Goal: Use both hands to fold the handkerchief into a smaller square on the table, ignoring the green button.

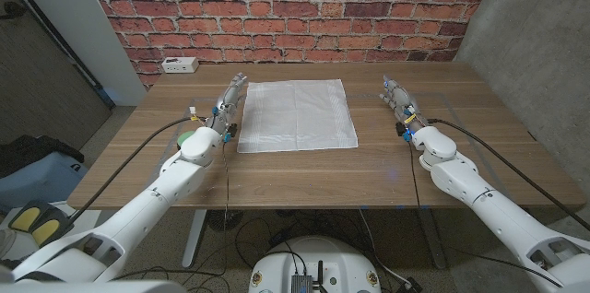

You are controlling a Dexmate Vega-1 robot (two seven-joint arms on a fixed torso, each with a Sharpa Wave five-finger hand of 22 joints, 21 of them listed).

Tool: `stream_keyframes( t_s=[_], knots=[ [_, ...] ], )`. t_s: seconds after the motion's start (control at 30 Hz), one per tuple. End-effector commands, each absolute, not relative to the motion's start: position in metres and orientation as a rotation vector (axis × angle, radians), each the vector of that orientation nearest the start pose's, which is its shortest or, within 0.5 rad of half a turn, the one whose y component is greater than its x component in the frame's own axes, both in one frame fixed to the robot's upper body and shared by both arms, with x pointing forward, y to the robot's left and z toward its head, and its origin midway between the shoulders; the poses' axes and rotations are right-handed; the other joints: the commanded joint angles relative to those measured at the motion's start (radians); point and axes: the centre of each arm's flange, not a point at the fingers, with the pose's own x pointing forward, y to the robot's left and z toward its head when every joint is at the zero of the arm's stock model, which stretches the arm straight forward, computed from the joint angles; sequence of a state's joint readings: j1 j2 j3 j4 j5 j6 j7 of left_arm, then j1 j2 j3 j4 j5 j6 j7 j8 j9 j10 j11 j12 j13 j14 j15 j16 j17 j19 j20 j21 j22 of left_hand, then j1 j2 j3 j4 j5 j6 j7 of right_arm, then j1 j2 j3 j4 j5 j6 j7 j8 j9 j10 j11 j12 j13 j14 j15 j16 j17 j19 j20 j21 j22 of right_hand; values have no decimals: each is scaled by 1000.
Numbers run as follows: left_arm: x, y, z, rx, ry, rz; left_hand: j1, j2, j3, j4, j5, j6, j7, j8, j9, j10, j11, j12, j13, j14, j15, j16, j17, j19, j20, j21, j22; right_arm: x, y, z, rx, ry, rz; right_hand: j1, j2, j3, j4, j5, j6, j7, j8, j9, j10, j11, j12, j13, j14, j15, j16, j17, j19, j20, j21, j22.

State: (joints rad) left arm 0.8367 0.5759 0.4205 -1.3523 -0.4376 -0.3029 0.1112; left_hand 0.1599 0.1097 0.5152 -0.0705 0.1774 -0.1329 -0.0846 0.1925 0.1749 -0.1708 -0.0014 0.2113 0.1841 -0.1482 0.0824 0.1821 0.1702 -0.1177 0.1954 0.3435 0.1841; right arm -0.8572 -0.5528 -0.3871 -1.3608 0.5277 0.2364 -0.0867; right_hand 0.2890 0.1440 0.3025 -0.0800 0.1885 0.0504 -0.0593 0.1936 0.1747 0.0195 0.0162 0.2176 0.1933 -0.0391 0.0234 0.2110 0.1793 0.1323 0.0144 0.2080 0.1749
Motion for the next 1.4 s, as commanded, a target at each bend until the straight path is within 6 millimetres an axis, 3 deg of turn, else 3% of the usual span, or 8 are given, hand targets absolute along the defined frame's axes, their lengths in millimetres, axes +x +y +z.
stream_keyframes(
  t_s=[0.03,0.27,0.77,1.4],
  knots=[
    [618,289,-13,456,-690,15,16,2,3,-11,0,19,0,6,3,14,-14,13,3,5,6,7,3,1,17,-6,3,633,-283,-18,-296,-571,68,25,9,15,-7,-1,30,-6,14,5,17,0,5,3,8,-3,4,6,3,5,2,2],
    [604,286,-16,576,-687,50,20,3,6,-15,0,34,4,6,3,23,-2,13,3,-2,10,2,4,-15,16,-18,4,620,-278,-14,-403,-557,30,40,33,32,-7,1,60,-8,19,6,40,-8,9,3,19,-10,8,10,11,-4,4,3],
    [581,286,-24,757,-669,97,29,10,11,-21,0,43,3,3,4,23,3,8,3,-20,9,-4,4,-33,3,-32,5,604,-269,-10,-581,-541,-8,52,34,43,-10,3,71,-12,17,6,62,-5,13,4,26,-13,8,11,11,-8,2,3],
    [556,281,-29,994,-618,147,41,19,18,-28,-3,-24,-4,-17,6,-51,-7,-18,6,-74,19,-9,5,-73,10,-60,9,589,-250,-8,-846,-475,-41,61,48,61,2,4,78,-18,12,7,84,-13,15,5,47,-29,17,17,22,-17,4,3]
  ],
)
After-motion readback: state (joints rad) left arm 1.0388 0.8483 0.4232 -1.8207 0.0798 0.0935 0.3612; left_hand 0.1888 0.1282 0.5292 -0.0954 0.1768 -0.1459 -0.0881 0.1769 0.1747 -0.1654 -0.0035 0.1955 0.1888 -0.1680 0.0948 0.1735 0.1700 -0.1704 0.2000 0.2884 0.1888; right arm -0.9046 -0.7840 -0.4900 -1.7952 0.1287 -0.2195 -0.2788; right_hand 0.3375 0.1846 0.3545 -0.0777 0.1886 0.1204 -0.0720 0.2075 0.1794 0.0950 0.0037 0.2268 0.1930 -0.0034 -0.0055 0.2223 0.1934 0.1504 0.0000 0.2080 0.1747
